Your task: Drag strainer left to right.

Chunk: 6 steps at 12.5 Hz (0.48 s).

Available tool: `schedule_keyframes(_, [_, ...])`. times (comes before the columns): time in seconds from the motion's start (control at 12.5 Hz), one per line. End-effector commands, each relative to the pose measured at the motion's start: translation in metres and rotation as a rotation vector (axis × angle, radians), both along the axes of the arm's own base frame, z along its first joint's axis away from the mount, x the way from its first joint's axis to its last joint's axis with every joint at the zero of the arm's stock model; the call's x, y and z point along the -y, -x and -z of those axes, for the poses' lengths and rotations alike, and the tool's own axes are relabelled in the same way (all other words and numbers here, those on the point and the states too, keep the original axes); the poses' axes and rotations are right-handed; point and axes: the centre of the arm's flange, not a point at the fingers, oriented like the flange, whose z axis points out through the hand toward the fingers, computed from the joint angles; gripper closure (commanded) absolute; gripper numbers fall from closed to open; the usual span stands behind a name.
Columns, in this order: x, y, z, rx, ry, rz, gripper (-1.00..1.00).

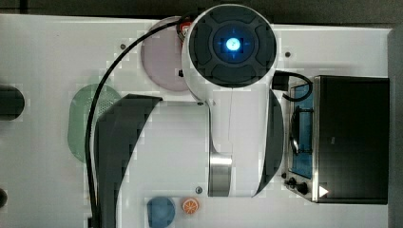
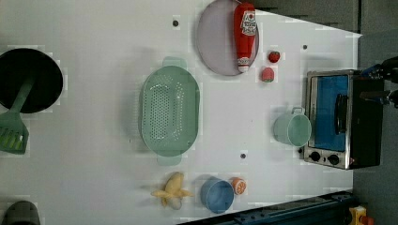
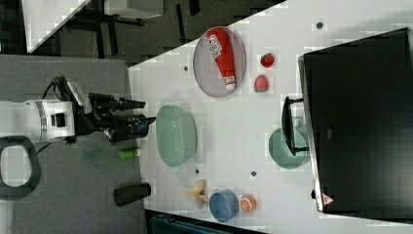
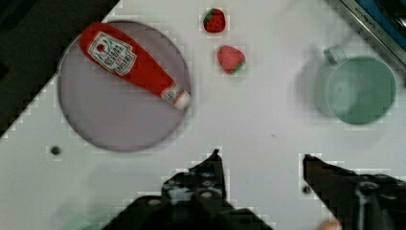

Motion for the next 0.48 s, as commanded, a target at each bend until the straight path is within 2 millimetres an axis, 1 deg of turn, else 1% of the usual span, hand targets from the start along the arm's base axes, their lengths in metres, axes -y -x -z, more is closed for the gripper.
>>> schedule_keyframes(0.08, [0.019, 0.128, -0.072, 0.05, 0.011, 0.091, -0.59])
schedule_keyframes(0.16, [0.016, 0.128, -0.072, 0.05, 0.011, 0.086, -0.81])
schedule_keyframes(0.24, [0.006, 0.127, -0.071, 0.047, 0.009, 0.07, -0.99])
schedule_keyframes(0.32, [-0.01, 0.126, -0.068, 0.041, 0.002, 0.041, -1.0])
schedule_keyframes(0.4, [-0.035, 0.124, -0.063, 0.029, -0.005, -0.001, -1.0])
schedule_keyframes(0.48, [-0.064, 0.123, -0.055, 0.013, -0.007, -0.045, -1.0])
